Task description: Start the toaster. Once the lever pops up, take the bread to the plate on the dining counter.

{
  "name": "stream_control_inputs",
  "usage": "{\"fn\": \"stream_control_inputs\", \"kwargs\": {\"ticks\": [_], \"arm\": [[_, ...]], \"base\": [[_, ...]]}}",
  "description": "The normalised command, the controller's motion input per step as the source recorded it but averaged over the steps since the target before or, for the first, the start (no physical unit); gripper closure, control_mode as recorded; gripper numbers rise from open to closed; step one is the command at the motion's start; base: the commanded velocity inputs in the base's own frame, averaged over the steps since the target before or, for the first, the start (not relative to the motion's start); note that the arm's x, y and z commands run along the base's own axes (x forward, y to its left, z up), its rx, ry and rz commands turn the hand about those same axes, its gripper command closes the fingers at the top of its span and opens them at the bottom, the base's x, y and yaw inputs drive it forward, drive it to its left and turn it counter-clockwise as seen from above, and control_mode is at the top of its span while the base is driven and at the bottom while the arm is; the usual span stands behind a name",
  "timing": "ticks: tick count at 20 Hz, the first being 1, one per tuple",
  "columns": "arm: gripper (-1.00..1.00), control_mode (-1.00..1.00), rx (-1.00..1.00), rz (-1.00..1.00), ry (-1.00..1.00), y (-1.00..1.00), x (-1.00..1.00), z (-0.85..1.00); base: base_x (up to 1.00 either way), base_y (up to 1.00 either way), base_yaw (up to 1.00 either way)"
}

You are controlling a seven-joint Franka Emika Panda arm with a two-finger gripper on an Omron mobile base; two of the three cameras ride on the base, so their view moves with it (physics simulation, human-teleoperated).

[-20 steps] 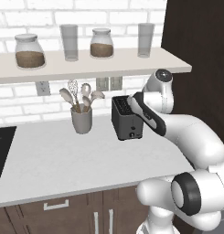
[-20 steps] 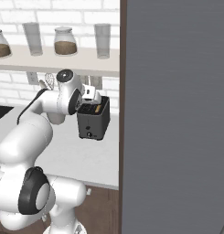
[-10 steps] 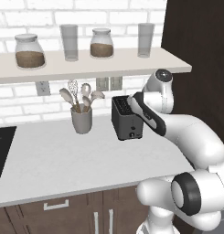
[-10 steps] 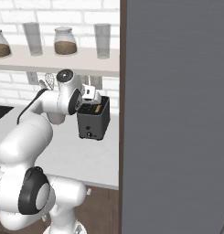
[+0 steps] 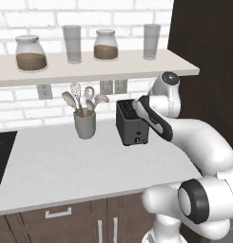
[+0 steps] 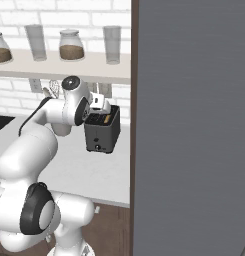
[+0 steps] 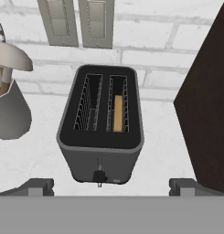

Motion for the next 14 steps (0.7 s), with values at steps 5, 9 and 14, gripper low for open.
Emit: {"fn": "stream_control_inputs", "kwargs": {"ticks": [5,9,14], "arm": [[-1.0,-1.0,0.0,0.0,0.0,0.0,0.0,0.0],[-1.0,-1.0,0.0,0.0,0.0,0.0,0.0,0.0],[-1.0,-1.0,0.0,0.0,0.0,0.0,0.0,0.0]], "base": [[0.0,0.0,0.0],[0.0,0.0,0.0],[0.0,0.0,0.0]]}}
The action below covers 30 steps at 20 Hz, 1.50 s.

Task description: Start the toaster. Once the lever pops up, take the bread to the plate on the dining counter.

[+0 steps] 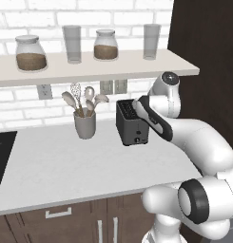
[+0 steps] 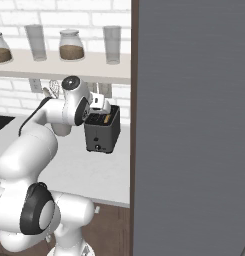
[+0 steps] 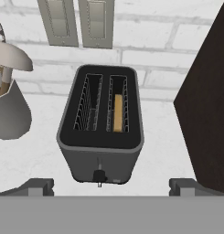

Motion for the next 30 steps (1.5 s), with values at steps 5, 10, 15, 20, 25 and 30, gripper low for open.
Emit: {"fn": "stream_control_inputs", "kwargs": {"ticks": [5,10,15,20,25,30], "arm": [[-1.0,-1.0,0.0,0.0,0.0,0.0,0.0,0.0],[-1.0,-1.0,0.0,0.0,0.0,0.0,0.0,0.0],[-1.0,-1.0,0.0,0.0,0.0,0.0,0.0,0.0],[-1.0,-1.0,0.0,0.0,0.0,0.0,0.0,0.0],[-1.0,-1.0,0.0,0.0,0.0,0.0,0.0,0.0],[-1.0,-1.0,0.0,0.0,0.0,0.0,0.0,0.0]], "base": [[0.0,0.0,0.0],[0.0,0.0,0.0],[0.0,0.0,0.0],[0.0,0.0,0.0],[0.0,0.0,0.0],[0.0,0.0,0.0]]}}
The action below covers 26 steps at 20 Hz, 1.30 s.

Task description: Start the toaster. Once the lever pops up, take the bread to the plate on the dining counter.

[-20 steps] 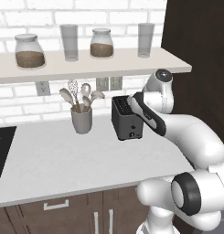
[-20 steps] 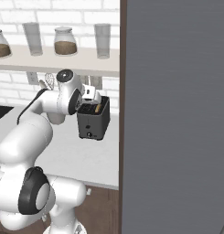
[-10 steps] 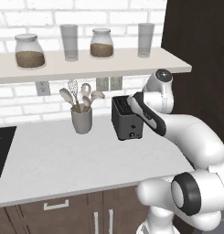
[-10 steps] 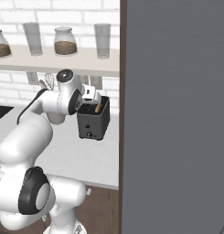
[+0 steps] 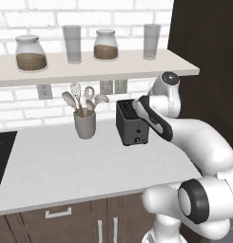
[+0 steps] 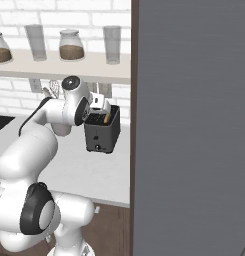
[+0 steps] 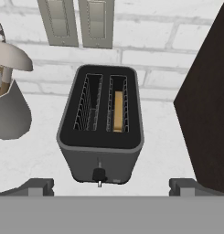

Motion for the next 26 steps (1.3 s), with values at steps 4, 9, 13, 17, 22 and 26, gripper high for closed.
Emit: {"fn": "stream_control_inputs", "kwargs": {"ticks": [4,9,13,17,22,26], "arm": [[-1.0,-1.0,0.0,0.0,0.0,0.0,0.0,0.0],[-1.0,-1.0,0.0,0.0,0.0,0.0,0.0,0.0],[-1.0,-1.0,0.0,0.0,0.0,0.0,0.0,0.0],[-1.0,-1.0,0.0,0.0,0.0,0.0,0.0,0.0],[-1.0,-1.0,0.0,0.0,0.0,0.0,0.0,0.0],[-1.0,-1.0,0.0,0.0,0.0,0.0,0.0,0.0]], "base": [[0.0,0.0,0.0],[0.0,0.0,0.0],[0.0,0.0,0.0],[0.0,0.0,0.0],[0.0,0.0,0.0],[0.0,0.0,0.0]]}}
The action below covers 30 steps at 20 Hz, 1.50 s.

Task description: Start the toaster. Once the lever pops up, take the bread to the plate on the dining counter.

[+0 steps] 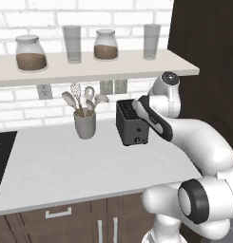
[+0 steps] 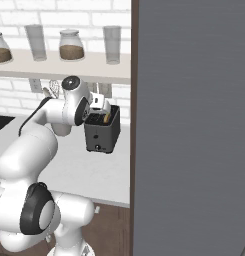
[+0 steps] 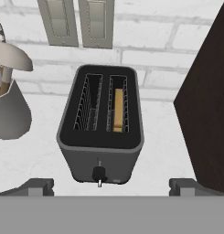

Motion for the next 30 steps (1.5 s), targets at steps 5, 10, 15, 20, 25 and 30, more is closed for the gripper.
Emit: {"fn": "stream_control_inputs", "kwargs": {"ticks": [5,10,15,20,25,30], "arm": [[-1.0,-1.0,0.0,0.0,0.0,0.0,0.0,0.0],[-1.0,-1.0,0.0,0.0,0.0,0.0,0.0,0.0],[-1.0,-1.0,0.0,0.0,0.0,0.0,0.0,0.0],[-1.0,-1.0,0.0,0.0,0.0,0.0,0.0,0.0],[-1.0,-1.0,0.0,0.0,0.0,0.0,0.0,0.0],[-1.0,-1.0,0.0,0.0,0.0,0.0,0.0,0.0]], "base": [[0.0,0.0,0.0],[0.0,0.0,0.0],[0.0,0.0,0.0],[0.0,0.0,0.0],[0.0,0.0,0.0],[0.0,0.0,0.0]]}}
